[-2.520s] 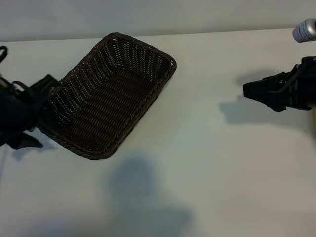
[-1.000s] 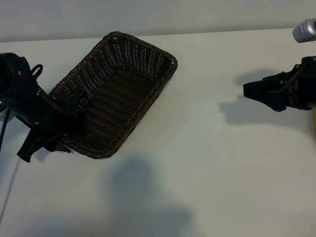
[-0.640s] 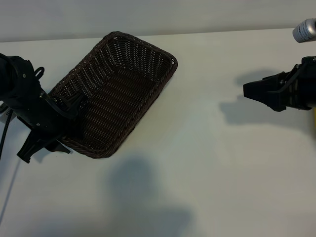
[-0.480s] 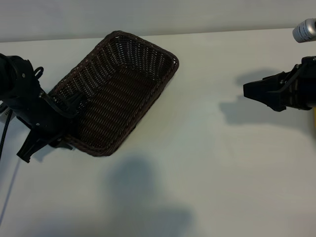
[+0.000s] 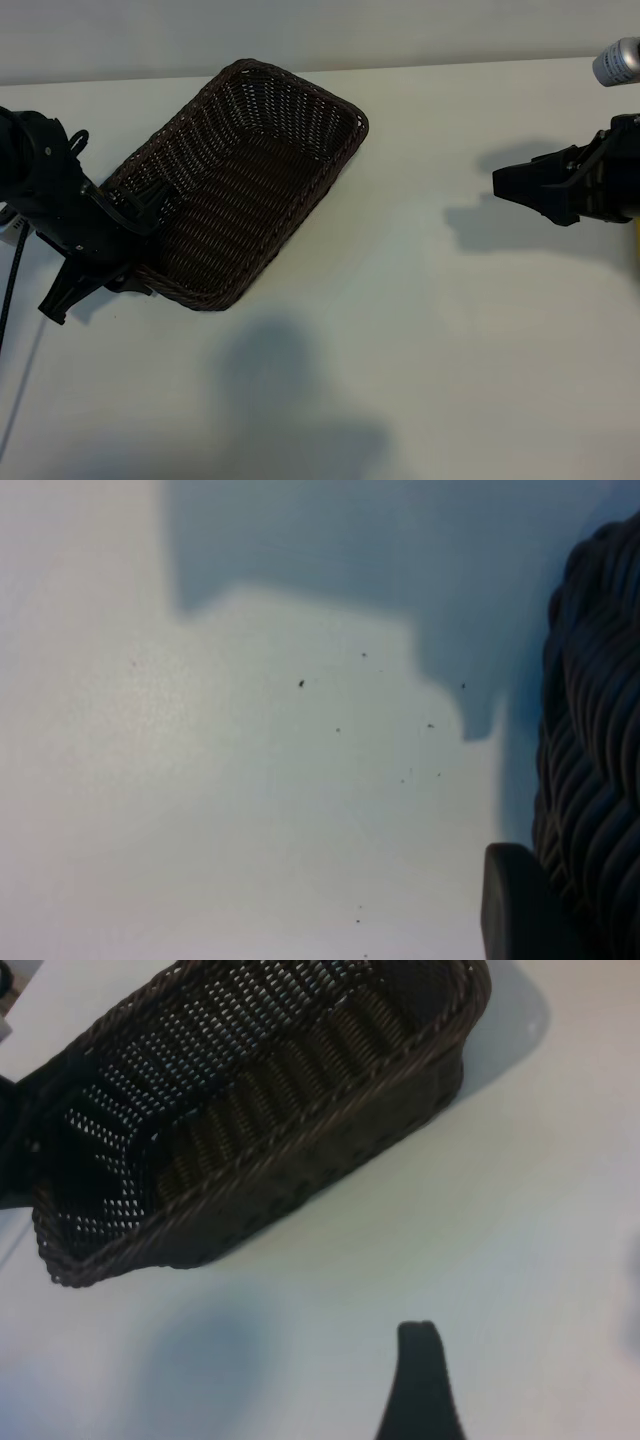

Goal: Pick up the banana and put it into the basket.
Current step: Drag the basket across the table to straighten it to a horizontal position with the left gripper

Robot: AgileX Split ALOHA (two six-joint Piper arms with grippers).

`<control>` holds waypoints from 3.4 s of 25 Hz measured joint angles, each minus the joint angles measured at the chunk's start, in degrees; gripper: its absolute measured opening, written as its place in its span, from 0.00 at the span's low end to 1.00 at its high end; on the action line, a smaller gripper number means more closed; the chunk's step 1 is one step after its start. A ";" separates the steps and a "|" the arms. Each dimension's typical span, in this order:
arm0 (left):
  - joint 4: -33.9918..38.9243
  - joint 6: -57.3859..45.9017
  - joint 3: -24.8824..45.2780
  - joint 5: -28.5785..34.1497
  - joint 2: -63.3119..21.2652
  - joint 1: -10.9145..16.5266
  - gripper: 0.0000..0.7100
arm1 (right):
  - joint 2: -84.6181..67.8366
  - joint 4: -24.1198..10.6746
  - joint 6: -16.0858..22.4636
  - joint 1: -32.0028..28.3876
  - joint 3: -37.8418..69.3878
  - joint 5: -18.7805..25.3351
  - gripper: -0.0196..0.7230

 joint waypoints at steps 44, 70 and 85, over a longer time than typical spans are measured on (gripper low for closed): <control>-14.87 59.45 -28.27 23.14 9.44 2.02 0.22 | 0.00 0.00 0.07 0.00 0.00 0.00 0.75; -18.45 59.45 -28.54 14.57 18.84 -2.61 0.22 | 0.00 0.00 0.07 0.00 0.00 0.00 0.75; -18.89 60.24 -28.62 14.57 19.95 -2.56 0.22 | 0.00 0.00 0.07 0.00 0.00 0.00 0.75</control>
